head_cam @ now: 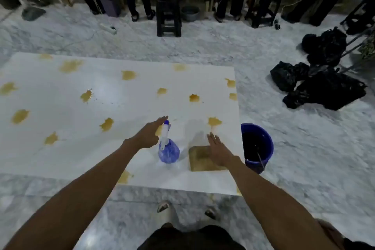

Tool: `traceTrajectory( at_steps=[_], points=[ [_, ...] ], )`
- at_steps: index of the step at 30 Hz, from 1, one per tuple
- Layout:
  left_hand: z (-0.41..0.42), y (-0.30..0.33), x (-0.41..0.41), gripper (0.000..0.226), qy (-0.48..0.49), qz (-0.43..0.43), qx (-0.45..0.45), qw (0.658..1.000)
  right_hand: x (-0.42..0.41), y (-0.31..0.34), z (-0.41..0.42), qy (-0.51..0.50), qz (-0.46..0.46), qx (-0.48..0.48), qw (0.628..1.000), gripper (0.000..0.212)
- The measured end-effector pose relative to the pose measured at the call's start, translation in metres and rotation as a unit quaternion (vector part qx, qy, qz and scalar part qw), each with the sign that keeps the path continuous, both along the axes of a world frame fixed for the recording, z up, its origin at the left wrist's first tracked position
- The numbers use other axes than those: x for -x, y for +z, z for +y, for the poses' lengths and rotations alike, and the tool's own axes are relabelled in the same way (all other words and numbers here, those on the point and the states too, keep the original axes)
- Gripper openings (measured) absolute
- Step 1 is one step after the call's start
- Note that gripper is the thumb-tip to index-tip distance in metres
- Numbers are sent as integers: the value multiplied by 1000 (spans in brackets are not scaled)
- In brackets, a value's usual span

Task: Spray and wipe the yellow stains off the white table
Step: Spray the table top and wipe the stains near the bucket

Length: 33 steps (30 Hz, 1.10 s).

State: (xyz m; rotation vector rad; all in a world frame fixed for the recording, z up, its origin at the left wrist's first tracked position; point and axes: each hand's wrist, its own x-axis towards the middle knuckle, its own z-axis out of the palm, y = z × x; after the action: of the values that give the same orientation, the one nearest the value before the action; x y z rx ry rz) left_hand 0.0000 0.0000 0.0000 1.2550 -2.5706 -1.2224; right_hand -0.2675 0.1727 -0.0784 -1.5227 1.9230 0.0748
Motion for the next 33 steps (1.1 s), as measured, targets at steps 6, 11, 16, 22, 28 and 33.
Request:
traceTrajectory(
  at_steps=[6,11,16,22,28,33],
  points=[
    [35,-28,-13,111,-48,20,-111,992,-7,-22,13,26,90,-8,996,86],
    [57,-42,-1,128,71,136,-102,983,-7,-14,-9,71,210,-25,975,52],
    [72,-46,25,83,200,246,-1,948,-3,-3,-15,131,172,-22,976,42],
    [67,-39,44,51,263,332,-6,906,12,35,-22,-177,-177,11,968,22],
    [37,-2,49,41,163,317,-56,933,16,98,-36,-440,-506,99,735,28],
    [14,51,46,40,103,322,-118,934,-2,130,-59,-462,-582,151,652,25]
  ],
)
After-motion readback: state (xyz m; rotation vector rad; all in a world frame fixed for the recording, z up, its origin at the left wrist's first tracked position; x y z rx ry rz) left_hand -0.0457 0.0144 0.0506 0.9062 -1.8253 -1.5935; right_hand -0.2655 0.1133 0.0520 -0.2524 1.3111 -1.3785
